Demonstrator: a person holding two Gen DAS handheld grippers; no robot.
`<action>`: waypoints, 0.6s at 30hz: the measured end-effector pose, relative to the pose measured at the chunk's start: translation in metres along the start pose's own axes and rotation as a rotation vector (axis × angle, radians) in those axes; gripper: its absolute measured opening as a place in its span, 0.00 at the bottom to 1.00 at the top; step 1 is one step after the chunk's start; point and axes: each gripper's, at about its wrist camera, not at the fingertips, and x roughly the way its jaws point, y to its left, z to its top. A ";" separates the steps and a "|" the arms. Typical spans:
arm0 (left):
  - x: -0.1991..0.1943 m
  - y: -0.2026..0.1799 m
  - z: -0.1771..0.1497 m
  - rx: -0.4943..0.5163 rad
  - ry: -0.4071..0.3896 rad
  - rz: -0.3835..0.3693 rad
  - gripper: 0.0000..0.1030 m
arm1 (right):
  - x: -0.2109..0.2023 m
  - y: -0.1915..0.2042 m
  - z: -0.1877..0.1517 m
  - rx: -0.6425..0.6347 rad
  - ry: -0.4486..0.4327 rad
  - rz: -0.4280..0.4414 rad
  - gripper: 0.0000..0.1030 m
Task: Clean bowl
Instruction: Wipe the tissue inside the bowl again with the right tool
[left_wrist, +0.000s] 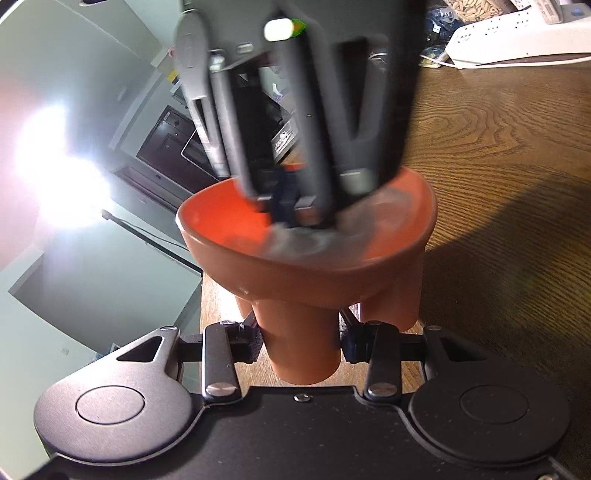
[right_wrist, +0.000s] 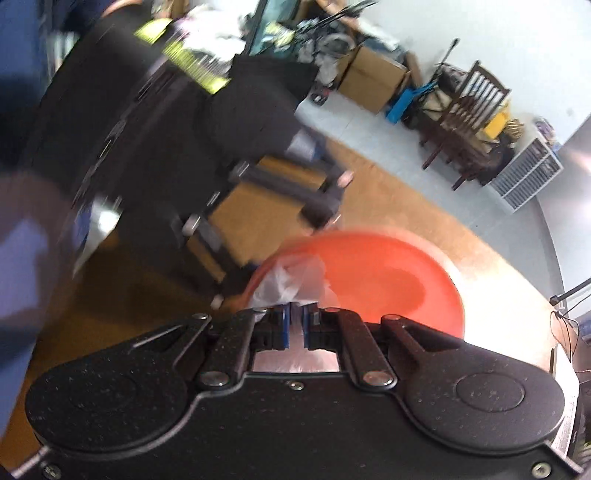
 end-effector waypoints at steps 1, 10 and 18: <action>-0.001 0.000 0.000 0.001 -0.001 0.001 0.39 | -0.001 -0.005 0.003 0.017 -0.012 -0.011 0.07; -0.005 -0.006 -0.005 -0.001 -0.001 0.007 0.40 | -0.009 -0.034 0.002 0.056 -0.011 -0.124 0.07; -0.009 -0.001 -0.008 -0.003 -0.005 0.003 0.40 | -0.005 -0.040 -0.027 0.067 0.111 -0.128 0.07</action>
